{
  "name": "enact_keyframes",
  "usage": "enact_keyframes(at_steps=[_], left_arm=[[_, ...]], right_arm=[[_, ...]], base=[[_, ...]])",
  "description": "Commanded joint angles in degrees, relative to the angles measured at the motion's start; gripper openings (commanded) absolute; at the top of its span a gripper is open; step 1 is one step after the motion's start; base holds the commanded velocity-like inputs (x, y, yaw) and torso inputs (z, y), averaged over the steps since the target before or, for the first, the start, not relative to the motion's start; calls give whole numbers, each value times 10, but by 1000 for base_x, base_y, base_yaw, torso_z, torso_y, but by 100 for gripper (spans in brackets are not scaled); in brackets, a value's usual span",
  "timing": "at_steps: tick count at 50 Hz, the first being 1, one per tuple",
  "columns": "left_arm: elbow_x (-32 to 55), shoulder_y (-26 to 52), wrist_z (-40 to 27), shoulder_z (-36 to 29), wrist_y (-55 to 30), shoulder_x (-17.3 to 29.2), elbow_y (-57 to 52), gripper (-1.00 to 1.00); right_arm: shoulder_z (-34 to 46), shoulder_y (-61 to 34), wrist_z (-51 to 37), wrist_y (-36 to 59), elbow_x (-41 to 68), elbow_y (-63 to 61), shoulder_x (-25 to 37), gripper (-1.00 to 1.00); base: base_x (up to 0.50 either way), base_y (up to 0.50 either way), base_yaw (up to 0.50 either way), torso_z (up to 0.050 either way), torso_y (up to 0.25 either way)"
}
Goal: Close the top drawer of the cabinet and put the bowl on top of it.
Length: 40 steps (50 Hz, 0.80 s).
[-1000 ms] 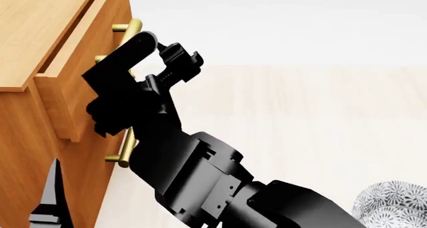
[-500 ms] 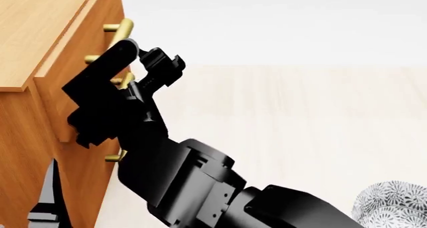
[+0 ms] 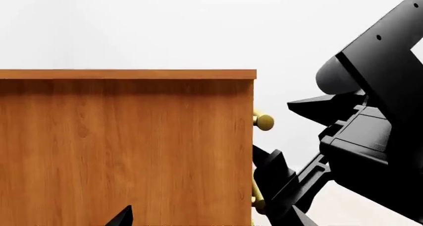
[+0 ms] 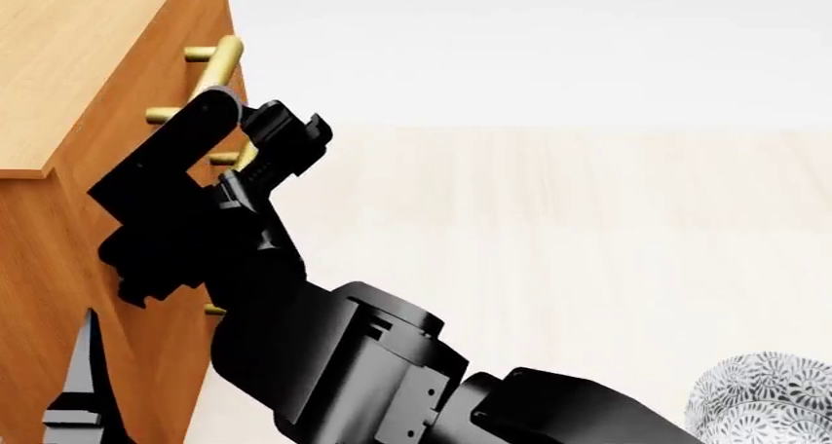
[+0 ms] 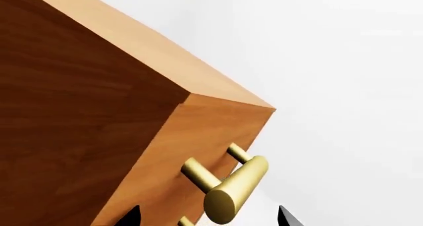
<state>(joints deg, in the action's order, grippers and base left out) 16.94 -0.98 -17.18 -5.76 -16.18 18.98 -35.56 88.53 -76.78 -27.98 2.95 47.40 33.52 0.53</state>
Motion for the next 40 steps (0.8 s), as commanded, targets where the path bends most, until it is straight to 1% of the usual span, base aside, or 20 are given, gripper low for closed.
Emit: enact_keyframes(at_steps=[1, 15, 27, 29, 31, 32, 35, 36, 40], left_arm=[[3, 0, 0, 6, 11, 1, 17, 100], [6, 8, -2, 3, 8, 1, 25, 100], [13, 6, -8, 2, -2, 4, 13, 100], [12, 6, -9, 1, -4, 5, 8, 100], [14, 4, -9, 2, -4, 6, 6, 100], [14, 3, -9, 1, -3, 6, 5, 100], [15, 0, -9, 0, -3, 6, 3, 100], [16, -1, -9, -1, -3, 6, 0, 100], [16, 0, -10, -6, -9, 8, -11, 100]], right_arm=[[1, 3, 12, -14, -11, -12, -5, 100], [1, 1, 19, -25, -7, 13, -5, 100], [-1, -40, 7, -19, 3, 34, -5, 100], [-6, -61, -3, -9, 7, 41, -5, 100], [-4, -77, -18, 12, 10, 1, 18, 100], [-3, -94, -40, 37, 17, -52, 49, 100], [1, -118, -70, 77, 25, -121, 90, 100], [2, -136, -91, 102, 33, -173, 124, 100], [7, -172, -121, 161, 55, -268, 191, 100]], base=[[0, 0, 0, 0, 0], [0, 0, 0, 0, 0], [0, 0, 0, 0, 1], [0, 0, 0, 0, 0], [0, 0, 0, 0, 0], [0, 0, 0, 0, 0], [0, 0, 0, 0, 0], [0, 0, 0, 0, 0], [0, 0, 0, 0, 0]])
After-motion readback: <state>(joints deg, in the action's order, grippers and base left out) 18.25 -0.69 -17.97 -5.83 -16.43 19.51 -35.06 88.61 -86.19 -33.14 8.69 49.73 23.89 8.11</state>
